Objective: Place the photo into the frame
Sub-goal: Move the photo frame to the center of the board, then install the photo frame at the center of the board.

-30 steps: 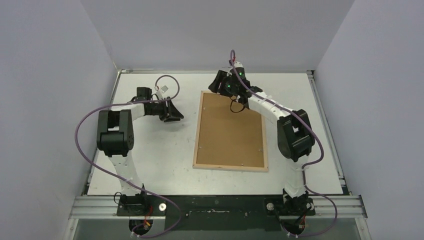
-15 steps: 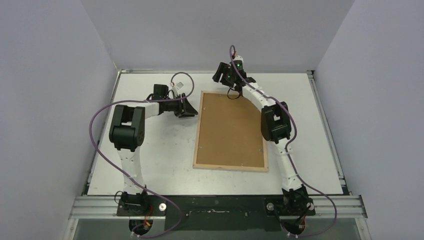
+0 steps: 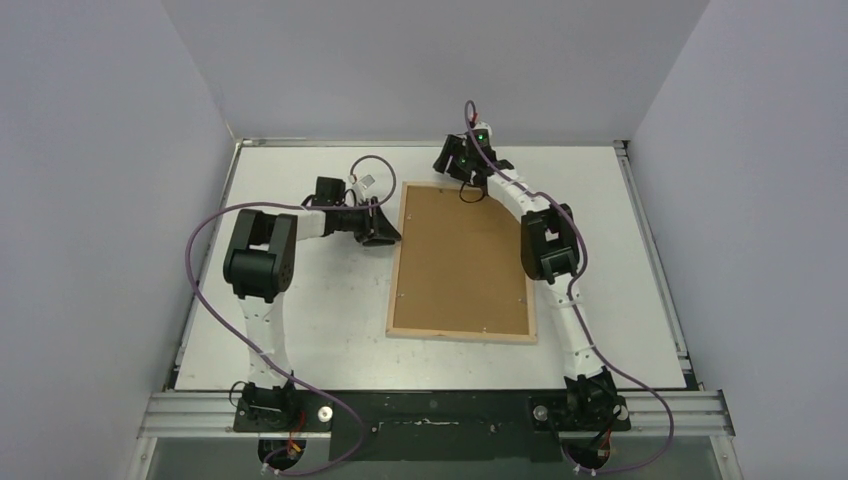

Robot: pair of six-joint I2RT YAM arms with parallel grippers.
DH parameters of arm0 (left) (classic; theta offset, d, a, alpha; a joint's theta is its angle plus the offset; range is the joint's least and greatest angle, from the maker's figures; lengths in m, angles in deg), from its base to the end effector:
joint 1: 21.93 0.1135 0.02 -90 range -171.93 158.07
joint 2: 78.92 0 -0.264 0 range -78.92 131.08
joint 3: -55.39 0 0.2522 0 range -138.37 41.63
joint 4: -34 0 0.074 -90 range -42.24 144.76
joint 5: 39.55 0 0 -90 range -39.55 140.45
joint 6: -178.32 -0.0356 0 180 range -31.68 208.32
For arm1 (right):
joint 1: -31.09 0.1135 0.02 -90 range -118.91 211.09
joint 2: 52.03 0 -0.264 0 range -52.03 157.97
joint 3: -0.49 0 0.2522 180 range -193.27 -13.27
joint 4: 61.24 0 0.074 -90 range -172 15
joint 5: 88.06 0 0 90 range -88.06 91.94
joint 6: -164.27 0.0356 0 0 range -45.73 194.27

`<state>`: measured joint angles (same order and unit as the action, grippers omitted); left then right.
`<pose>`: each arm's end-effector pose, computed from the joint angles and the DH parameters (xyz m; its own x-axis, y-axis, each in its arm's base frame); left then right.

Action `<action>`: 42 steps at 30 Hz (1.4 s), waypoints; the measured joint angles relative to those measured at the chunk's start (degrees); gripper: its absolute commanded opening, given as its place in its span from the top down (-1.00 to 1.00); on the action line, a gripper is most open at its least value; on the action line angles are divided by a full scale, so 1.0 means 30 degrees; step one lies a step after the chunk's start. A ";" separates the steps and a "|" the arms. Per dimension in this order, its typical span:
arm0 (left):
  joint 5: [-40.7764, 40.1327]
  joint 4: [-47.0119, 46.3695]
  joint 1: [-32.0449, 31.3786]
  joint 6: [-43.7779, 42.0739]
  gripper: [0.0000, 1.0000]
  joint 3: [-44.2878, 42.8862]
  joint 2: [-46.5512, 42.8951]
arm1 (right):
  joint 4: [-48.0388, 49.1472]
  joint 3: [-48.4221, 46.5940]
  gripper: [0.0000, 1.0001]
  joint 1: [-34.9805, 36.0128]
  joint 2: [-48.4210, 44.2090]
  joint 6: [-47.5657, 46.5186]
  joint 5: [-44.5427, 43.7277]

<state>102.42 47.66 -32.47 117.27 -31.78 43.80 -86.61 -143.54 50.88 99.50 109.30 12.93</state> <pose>0.4182 -0.1063 0.1163 -0.9508 -0.1264 -0.2830 0.1810 0.5147 -0.8381 0.5563 0.2074 0.1473 -0.6954 0.3486 -0.6284 -0.1024 0.8174 0.5668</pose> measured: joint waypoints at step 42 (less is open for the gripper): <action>-0.0248 0.1195 0.0466 -0.1734 0.60 0.2929 -0.2594 | 0.4707 1.5526 -0.33 0.3140 -1.0790 0.4583 0.3767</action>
<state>101.67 51.25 -31.08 112.06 -22.99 36.02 -72.49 -96.97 60.30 67.13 123.05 24.23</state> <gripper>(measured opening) 0.227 0.665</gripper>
